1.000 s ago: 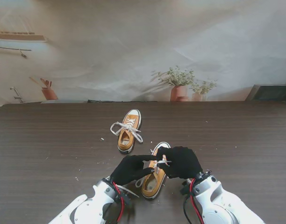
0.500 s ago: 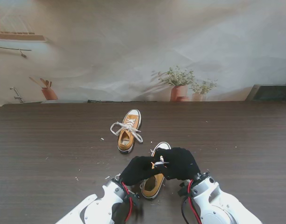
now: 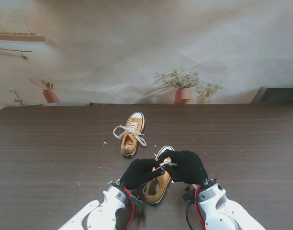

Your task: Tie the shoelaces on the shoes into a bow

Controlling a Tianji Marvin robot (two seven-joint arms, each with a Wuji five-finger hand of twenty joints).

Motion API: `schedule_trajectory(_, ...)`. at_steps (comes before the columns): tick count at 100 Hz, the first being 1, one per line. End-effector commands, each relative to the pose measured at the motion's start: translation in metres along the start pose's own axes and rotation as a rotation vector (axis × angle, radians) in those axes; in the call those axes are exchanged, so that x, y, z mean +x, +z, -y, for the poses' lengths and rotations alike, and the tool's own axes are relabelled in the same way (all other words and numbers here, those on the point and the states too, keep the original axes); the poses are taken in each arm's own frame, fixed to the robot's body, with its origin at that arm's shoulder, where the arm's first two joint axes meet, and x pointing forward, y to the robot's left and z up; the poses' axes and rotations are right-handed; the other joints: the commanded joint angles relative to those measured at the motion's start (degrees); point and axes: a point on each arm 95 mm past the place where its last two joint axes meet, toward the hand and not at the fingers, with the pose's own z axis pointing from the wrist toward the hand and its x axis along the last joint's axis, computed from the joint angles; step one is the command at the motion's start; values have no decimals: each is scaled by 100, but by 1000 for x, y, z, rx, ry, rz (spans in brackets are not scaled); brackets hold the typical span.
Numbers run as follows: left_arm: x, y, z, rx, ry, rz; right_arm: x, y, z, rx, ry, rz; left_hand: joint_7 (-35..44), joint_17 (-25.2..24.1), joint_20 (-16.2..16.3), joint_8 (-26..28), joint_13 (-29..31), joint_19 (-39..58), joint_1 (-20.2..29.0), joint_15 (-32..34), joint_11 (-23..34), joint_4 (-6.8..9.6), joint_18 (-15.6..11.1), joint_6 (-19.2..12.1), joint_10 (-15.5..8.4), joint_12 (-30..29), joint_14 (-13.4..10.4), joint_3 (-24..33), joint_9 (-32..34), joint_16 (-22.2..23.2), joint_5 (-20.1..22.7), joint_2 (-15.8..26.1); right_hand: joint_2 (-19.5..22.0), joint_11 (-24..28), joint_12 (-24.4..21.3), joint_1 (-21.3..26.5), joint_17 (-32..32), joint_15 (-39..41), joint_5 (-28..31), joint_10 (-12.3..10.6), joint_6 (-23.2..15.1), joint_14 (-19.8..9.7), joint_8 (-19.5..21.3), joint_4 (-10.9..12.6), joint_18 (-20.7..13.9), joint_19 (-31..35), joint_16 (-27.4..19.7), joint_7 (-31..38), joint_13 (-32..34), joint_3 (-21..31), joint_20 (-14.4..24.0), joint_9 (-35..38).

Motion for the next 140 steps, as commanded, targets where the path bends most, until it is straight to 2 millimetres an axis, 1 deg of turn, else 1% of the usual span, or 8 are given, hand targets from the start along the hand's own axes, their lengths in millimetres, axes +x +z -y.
schedule_trajectory(1, 1, 1, 1, 4, 9, 4, 1, -3, 1, 23, 11, -1, 40, 217, -72, 144, 240, 1432, 230, 213, 188, -76, -1228, -165, 361, -15, 331, 117, 225, 85, -53, 126, 125, 191, 156, 348, 194, 518, 255, 466, -436, -135, -200, 230, 84, 1646, 140, -193, 161, 145, 120, 417)
schedule_trajectory(33, 6, 1, 2, 46, 27, 18, -4, -7, -3, 158, -110, -71, -34, 213, -84, 133, 240, 1432, 240, 205, 185, -85, -1187, -163, 365, -14, 345, 108, 225, 94, -52, 149, 132, 106, 235, 322, 192, 500, 1779, 471, -1009, -245, 1123, 444, 45, 1646, 91, -320, 167, 367, 34, 515)
schedule_trajectory(71, 14, -1, 4, 51, 26, -1, -22, -5, -1, 210, -625, -92, -55, 211, -98, 127, 241, 1432, 255, 202, 184, -83, -1168, -156, 365, -13, 345, 78, 225, 100, -52, 170, 399, -37, 357, 46, 167, 393, 410, 149, -1005, -446, -363, 433, -247, 1528, -160, -972, 182, 116, -507, 336)
schedule_trajectory(88, 14, -1, 3, 41, 23, -2, -22, -8, 9, 203, -637, 8, -94, 210, -102, 77, 241, 1432, 266, 201, 184, -78, -1158, -164, 365, -12, 345, 54, 225, 103, -48, 182, 1103, -135, 440, -106, 107, 169, -1303, 72, -270, -374, 388, 1082, -87, 996, -589, -1398, 177, -326, -733, -206)
schedule_trajectory(100, 14, -2, 3, 42, 22, -1, -22, -10, 14, 213, -602, 47, -126, 210, -104, 24, 241, 1432, 274, 201, 184, -72, -1156, -169, 365, -12, 345, 29, 225, 104, -46, 184, 1225, -324, 343, -227, -45, -724, -2584, 17, 533, -114, 524, 1081, 366, -93, -1154, -1367, 184, -346, -1159, -1109)
schedule_trajectory(111, 15, -2, 2, 44, 18, 2, -22, -12, 20, 223, -526, 67, -147, 210, -108, -21, 241, 1432, 280, 200, 183, -65, -1159, -192, 365, -12, 345, 3, 225, 106, -53, 177, 974, -787, -372, -442, -1056, -2292, -3674, 229, 804, 389, 371, 297, 692, -1384, -2196, -1288, 170, -416, -1508, -2479)
schedule_trajectory(121, 15, -2, 2, 49, 17, 4, -22, -14, 24, 231, -470, 76, -179, 212, -112, -84, 241, 1432, 283, 199, 183, -59, -1172, -238, 365, -11, 342, -27, 225, 106, -59, 180, 1302, -1837, -1280, -1373, -2996, -4769, -3960, 572, 582, 851, -138, 1100, 624, -3056, -2947, -1816, -957, -447, -1779, -4030)
schedule_trajectory(140, 13, -7, 5, 68, 36, 11, -24, -14, 27, 239, -385, 79, -296, 231, -98, -362, 248, 1432, 273, 249, 200, -17, -1324, -449, 248, 30, 178, -193, 217, 117, -101, 205, 1309, -3824, -2818, -1917, -5150, -7991, -3852, 979, -142, 1295, -1023, 1180, 324, -5003, -3814, -3387, -3381, -685, -3048, -5994)
